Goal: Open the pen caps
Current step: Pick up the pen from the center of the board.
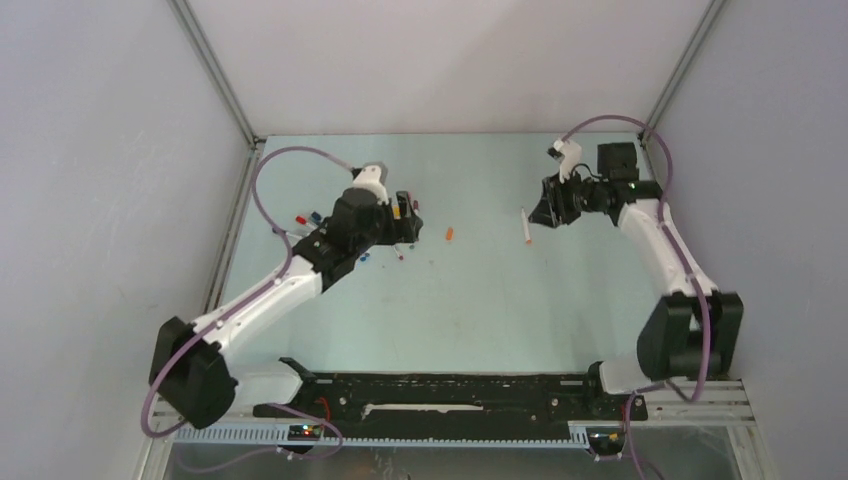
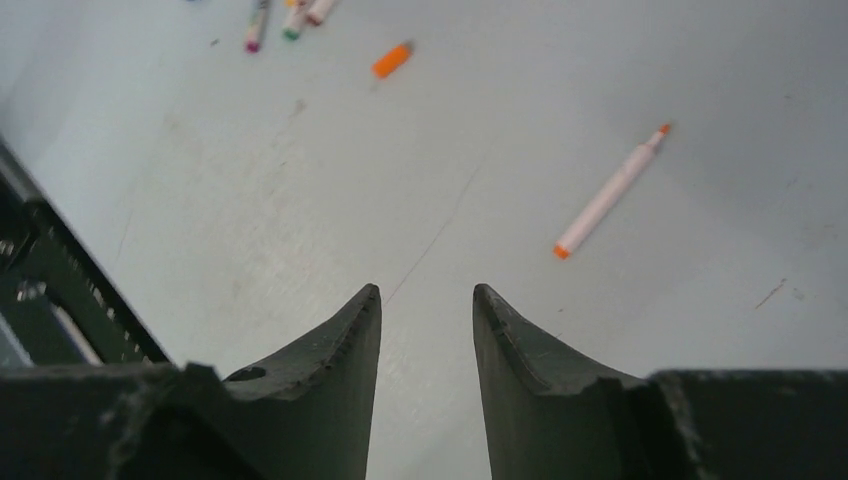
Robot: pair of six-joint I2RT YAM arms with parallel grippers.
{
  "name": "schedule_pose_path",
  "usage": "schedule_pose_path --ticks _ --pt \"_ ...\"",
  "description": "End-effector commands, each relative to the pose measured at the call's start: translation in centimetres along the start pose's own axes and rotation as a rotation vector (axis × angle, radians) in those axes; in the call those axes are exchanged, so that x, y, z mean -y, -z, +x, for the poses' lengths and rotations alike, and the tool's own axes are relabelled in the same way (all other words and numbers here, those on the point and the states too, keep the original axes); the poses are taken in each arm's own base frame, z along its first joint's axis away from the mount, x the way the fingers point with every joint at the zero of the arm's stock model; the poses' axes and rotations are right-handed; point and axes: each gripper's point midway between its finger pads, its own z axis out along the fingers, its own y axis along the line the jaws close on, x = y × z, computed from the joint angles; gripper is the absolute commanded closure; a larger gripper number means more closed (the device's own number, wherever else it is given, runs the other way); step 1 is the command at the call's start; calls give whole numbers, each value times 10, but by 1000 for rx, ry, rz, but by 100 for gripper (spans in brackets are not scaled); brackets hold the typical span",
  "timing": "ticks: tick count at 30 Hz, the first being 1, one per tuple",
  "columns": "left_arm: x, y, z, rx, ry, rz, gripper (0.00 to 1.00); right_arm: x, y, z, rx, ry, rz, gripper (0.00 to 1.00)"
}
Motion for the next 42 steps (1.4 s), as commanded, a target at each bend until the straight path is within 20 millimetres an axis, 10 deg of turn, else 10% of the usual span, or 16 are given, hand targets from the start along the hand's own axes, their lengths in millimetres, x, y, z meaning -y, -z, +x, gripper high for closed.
schedule_pose_path --ticks 1,9,21,29,42 --pt "-22 15 -7 158 15 -47 10 -46 31 5 104 196 -130 56" --pt "-49 -6 12 98 196 -74 0 -62 60 19 300 276 -165 27" --pt "-109 -60 51 -255 245 -584 16 -46 54 24 287 204 -139 27" --pt "-114 -97 75 -348 224 -606 42 -45 52 26 280 203 -137 26" --pt "-119 -115 102 -413 224 -600 52 -44 50 28 273 197 -141 26"
